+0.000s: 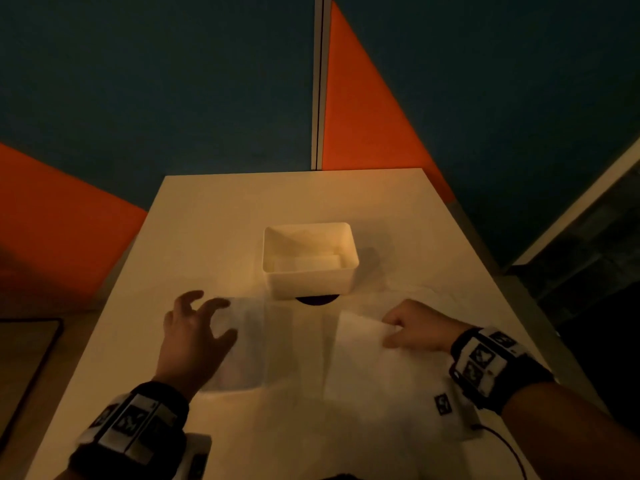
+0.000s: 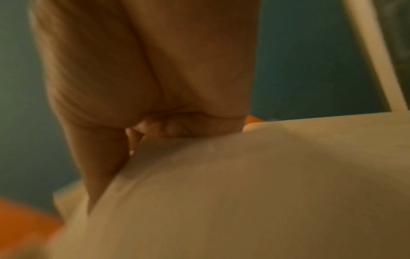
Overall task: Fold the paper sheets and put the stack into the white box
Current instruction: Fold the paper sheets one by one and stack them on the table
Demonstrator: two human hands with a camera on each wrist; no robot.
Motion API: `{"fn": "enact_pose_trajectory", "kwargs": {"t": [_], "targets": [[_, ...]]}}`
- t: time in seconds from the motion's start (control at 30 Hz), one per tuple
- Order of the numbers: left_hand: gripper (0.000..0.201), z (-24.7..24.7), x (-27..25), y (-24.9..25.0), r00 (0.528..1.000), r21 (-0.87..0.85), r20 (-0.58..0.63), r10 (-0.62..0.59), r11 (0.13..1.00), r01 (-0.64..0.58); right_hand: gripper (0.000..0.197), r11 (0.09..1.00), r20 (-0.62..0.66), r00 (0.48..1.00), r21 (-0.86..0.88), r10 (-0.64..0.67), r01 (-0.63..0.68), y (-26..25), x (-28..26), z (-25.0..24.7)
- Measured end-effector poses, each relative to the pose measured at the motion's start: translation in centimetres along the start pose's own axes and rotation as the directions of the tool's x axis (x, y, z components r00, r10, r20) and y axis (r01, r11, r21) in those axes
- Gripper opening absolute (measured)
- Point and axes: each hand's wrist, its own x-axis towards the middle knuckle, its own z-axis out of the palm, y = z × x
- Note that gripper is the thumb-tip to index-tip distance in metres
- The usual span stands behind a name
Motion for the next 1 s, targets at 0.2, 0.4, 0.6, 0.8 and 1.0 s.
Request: {"fn": "enact_pose_trajectory", "kwargs": {"t": [0.2,0.4,0.6,0.8,1.0], "targets": [[0.036,-0.9,0.3,5.5,0.967,-0.453,0.234,0.097,0.891,0.02,0.016,0.765,-0.278,0.96,0.612,-0.027,0.198,-2.7,-2.5,-2.8],[0.051,-1.2,0.1,9.7,0.816,-0.751,0.546,0.19,0.542,0.376,0.017,0.424,-0.441,0.898,0.813,0.001,0.399,-5.3,-3.6,-2.7],[0.032,-2.0,0.5,11.9,0.882,-0.913,0.395,0.257,0.216,0.346,0.019,0.363,-0.431,0.902,0.84,-0.003,0.402,-5.8,-3.7,-1.2],[0.021,-2.2,0.7,11.7,0.923,-0.936,0.305,0.234,0.252,0.245,0.025,0.413,-0.413,0.91,0.821,-0.047,0.394,-4.9,-3.7,-1.0],[0.023,-3.0,1.1,10.1,0.818,-0.891,0.416,0.398,0.357,0.279,0.022,0.485,-0.439,0.897,0.773,-0.057,0.409,-4.3,-4.3,-1.7]]}}
